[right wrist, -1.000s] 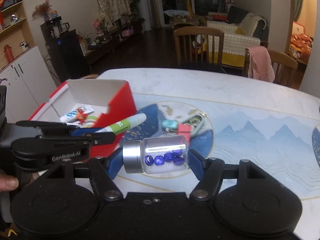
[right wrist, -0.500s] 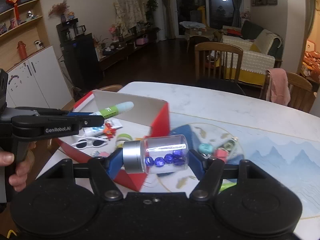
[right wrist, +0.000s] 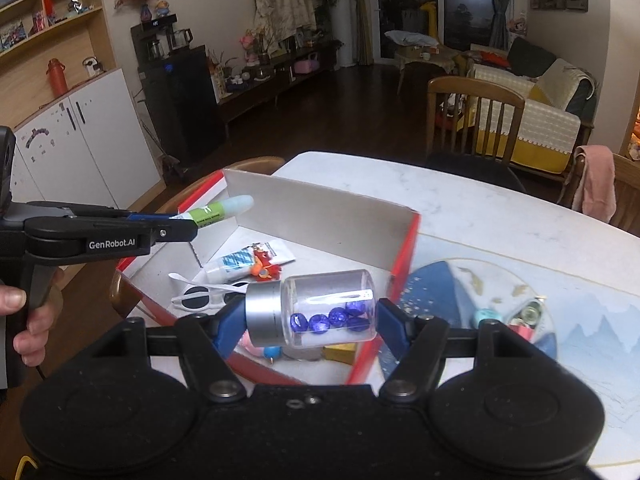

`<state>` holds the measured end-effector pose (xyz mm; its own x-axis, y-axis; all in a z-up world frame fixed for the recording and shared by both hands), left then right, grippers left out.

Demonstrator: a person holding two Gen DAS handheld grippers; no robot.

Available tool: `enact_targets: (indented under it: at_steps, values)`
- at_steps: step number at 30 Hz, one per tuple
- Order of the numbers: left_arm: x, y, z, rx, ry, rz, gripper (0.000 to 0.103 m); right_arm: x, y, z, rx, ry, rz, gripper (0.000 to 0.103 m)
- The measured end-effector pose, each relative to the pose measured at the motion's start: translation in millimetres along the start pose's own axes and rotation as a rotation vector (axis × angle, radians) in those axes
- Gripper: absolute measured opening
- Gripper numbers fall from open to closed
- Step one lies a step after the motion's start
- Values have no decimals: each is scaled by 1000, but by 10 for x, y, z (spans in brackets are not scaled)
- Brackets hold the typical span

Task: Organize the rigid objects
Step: 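Carry the glue stick with the left tool while the right tool carries the jar into the box, then open the right tool releasing the jar while the left tool releases the glue stick in the box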

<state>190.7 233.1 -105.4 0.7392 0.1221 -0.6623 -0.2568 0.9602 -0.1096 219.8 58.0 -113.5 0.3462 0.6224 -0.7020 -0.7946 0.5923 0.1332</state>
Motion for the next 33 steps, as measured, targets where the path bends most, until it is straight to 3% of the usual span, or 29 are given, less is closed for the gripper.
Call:
enact_targets:
  at_steps: [10, 21, 33]
  values:
    - [428, 271, 88, 32, 34, 30, 17, 544, 107, 102, -31, 72, -39, 69]
    - [769, 320, 205, 47, 65, 9, 17, 1178, 195, 129, -89, 149, -56, 69]
    - [1132, 380, 44, 41, 191, -1, 17, 1595, 178, 184, -106, 202, -68, 69]
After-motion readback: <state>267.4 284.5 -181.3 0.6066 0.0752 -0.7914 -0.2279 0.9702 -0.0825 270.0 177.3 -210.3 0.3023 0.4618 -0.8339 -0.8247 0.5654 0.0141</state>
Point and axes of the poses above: each gripper's, at about its wrist camera, not at the fingertips, and x roughly the way its jaws point, y to its left, z to its top, the point moved 9 cm from there along x, roughly the way its jaws point, and after that the axes turned 2 degrees about z, right-handed, at the moved point
